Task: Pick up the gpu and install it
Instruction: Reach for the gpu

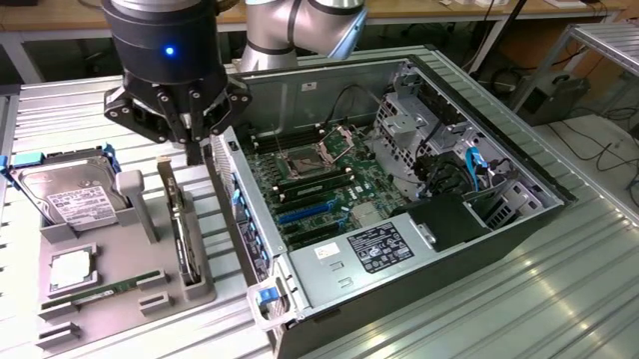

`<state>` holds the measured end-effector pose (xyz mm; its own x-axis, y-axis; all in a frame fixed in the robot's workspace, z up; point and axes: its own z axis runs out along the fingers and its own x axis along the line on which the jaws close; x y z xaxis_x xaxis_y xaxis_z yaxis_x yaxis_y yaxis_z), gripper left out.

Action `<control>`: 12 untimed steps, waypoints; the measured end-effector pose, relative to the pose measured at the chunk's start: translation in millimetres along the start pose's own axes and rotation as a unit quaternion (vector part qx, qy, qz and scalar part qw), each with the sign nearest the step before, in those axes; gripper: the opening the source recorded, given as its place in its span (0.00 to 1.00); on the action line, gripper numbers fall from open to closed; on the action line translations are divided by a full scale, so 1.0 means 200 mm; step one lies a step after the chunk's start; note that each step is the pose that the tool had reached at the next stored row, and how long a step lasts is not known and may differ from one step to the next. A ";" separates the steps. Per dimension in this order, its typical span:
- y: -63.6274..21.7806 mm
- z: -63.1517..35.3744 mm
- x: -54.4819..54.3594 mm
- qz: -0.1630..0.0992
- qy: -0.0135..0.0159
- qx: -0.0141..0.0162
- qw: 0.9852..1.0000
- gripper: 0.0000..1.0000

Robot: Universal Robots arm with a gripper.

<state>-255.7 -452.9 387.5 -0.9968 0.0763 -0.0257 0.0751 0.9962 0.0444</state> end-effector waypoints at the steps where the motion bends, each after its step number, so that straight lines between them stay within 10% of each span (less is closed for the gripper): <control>1: -0.005 0.009 0.04 0.000 0.000 0.000 1.000 0.11; 12: -0.020 0.068 0.20 0.000 0.000 0.000 1.000 0.11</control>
<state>-295.6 -453.3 372.8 -0.9967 0.0772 -0.0260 0.0760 0.9961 0.0441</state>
